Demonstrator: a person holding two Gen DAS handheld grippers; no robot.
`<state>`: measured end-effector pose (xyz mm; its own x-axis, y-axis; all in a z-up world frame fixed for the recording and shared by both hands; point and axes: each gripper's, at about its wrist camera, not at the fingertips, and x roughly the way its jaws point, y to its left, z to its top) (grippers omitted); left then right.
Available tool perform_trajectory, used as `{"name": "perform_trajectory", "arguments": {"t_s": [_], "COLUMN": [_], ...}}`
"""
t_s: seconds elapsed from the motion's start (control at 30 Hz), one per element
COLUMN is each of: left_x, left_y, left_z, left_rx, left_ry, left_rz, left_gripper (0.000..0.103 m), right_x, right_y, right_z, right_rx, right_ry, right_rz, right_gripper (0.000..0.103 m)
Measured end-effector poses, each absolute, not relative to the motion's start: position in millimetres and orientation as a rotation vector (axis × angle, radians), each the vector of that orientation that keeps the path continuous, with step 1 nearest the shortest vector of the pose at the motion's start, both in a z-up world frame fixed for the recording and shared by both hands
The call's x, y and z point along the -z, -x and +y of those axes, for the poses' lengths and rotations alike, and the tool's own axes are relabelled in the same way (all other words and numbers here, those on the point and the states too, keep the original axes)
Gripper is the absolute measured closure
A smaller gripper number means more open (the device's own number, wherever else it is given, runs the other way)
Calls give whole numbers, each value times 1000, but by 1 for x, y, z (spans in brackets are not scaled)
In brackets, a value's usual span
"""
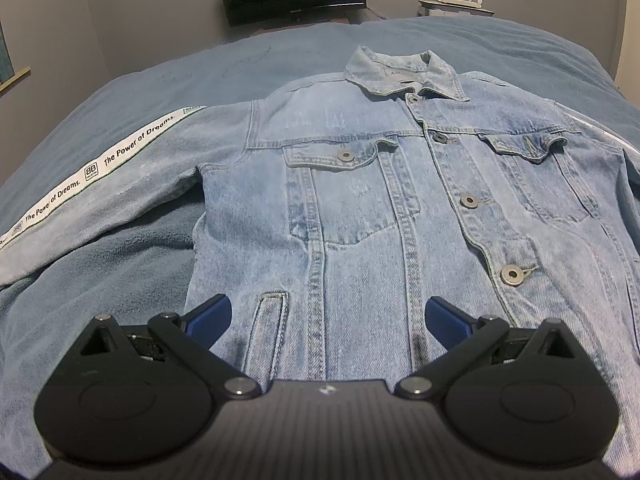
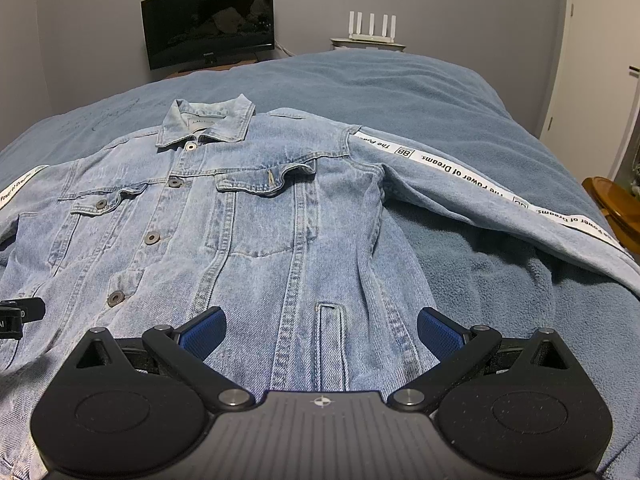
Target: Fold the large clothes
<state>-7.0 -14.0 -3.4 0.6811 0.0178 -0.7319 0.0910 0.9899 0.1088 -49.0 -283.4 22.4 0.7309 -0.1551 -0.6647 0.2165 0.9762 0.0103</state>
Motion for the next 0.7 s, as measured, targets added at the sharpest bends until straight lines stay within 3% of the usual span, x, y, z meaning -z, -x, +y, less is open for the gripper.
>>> {"name": "perform_trajectory", "arguments": {"t_s": [0.7], "left_x": [2], "left_y": [4], "left_z": [-10], "left_rx": [38], "left_ry": [-122], "left_rz": [830], "left_gripper": [0], "right_x": [-17], "right_y": [52], "right_z": [-287], "right_rx": [212], "right_ry": [-108], "right_rz": [723], "right_gripper": [0]}}
